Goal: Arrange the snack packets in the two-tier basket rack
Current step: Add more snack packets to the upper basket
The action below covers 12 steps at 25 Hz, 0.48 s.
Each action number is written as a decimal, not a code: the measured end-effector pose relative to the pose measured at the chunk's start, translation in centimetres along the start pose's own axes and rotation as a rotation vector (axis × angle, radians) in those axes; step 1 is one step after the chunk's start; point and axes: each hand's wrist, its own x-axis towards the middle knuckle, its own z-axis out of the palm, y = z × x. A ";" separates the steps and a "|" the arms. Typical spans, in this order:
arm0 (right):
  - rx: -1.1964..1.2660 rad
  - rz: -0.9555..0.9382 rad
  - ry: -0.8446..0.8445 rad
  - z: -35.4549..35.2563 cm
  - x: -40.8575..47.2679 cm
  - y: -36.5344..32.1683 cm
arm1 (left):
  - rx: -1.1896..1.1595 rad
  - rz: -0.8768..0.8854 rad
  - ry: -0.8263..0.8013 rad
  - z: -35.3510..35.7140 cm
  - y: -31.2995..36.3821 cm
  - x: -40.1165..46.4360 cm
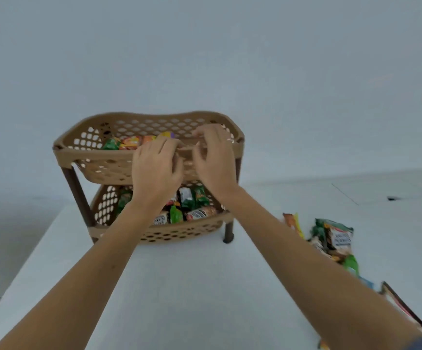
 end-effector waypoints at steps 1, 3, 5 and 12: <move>-0.010 0.001 0.007 -0.8 -2.3 0.4 | 0.026 -0.009 0.029 0.5 0.8 -2.2; -0.043 0.056 -0.023 -2.4 -7.4 1.8 | 0.041 -0.049 0.011 1.7 2.3 -7.1; -0.125 0.151 -0.114 -4.6 -12.9 3.9 | 0.011 -0.086 -0.127 2.8 3.8 -12.6; -0.493 0.444 -0.350 -16.4 -26.7 10.9 | -0.123 -0.318 -0.697 4.3 8.3 -26.7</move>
